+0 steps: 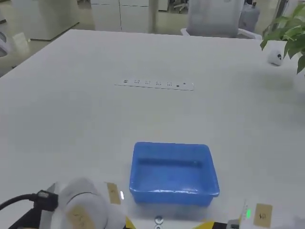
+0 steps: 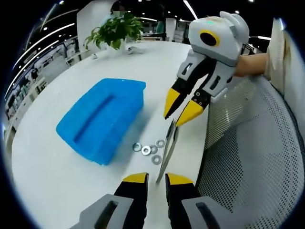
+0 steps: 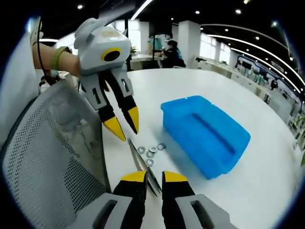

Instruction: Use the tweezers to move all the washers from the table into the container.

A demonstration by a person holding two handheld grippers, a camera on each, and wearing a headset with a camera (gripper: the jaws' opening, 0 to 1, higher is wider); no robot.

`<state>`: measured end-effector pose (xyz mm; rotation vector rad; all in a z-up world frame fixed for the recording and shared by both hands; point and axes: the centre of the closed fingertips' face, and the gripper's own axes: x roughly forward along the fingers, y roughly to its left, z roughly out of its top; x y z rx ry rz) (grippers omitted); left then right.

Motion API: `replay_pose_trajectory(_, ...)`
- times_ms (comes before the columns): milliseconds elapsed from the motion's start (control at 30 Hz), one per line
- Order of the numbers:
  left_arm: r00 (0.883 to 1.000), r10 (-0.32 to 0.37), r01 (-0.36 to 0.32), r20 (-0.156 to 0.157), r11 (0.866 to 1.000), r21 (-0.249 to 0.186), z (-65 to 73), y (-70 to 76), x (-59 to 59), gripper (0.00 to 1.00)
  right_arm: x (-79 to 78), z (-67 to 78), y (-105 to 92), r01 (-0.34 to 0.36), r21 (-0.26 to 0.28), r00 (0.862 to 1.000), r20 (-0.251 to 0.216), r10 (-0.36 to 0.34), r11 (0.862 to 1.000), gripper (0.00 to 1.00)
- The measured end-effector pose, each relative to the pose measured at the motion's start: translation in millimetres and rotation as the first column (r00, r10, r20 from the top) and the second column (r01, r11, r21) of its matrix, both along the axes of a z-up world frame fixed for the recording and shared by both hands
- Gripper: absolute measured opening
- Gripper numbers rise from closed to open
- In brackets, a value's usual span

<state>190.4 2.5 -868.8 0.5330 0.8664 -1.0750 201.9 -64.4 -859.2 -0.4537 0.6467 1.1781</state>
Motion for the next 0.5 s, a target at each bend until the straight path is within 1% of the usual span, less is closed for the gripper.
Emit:
replay_pose_trajectory(33,1.0,-0.017,0.016,0.007,1.0,0.013,-1.2,-0.8,0.2,0.09,-0.7,-0.4,0.3,-0.003,-0.001,1.0,0.0,0.003,1.0,0.08)
replay_pose_trajectory(133,0.999,-0.051,0.051,0.007,0.998,0.045,-5.1,-0.7,-0.9,0.04,-3.2,-3.1,1.5,-0.019,-0.012,1.0,0.0,0.019,1.0,0.09)
replay_pose_trajectory(200,0.995,-0.095,0.094,0.017,0.992,0.085,-8.1,0.6,-2.0,0.01,-4.4,-4.9,2.2,-0.029,-0.02,1.0,0.001,0.029,0.999,0.1)
replay_pose_trajectory(233,0.993,-0.119,0.116,0.024,0.988,0.097,-9.0,-0.1,-3.0,0.0,-5.3,-5.5,3.0,-0.037,-0.027,0.999,0.004,0.037,0.999,0.1)
replay_pose_trajectory(300,0.991,-0.134,0.129,0.029,0.985,0.114,-10.7,-0.4,-4.4,0.0,-6.5,-7.1,3.5,-0.048,-0.036,0.999,0.008,0.048,0.998,0.11)
replay_pose_trajectory(333,0.986,-0.163,0.156,0.038,0.978,0.141,-12.4,1.3,-4.6,0.0,-6.9,-8.1,3.5,-0.051,-0.041,0.999,0.007,0.052,0.998,0.11)
replay_pose_trajectory(367,0.98,-0.191,0.181,0.053,0.97,0.16,-13.0,1.7,-4.4,0.0,-7.7,-9.5,3.7,-0.057,-0.047,0.998,0.007,0.058,0.997,0.11)
replay_pose_trajectory(400,0.97,-0.231,0.216,0.072,0.96,0.176,-12.9,0.9,-4.9,0.0,-7.8,-10.2,3.5,-0.06,-0.051,0.998,0.009,0.06,0.997,0.12)
replay_pose_trajectory(467,0.966,-0.25,0.236,0.062,0.955,0.181,-12.9,0.3,-9.9,0.0,-8.4,-10.9,3.7,-0.065,-0.056,0.998,0.008,0.066,0.996,0.12)
replay_pose_trajectory(500,0.963,-0.26,0.244,0.067,0.953,0.181,-12.1,-0.1,-10.8,0.0,-8.6,-11.0,4.1,-0.068,-0.057,0.998,0.01,0.069,0.996,0.12)
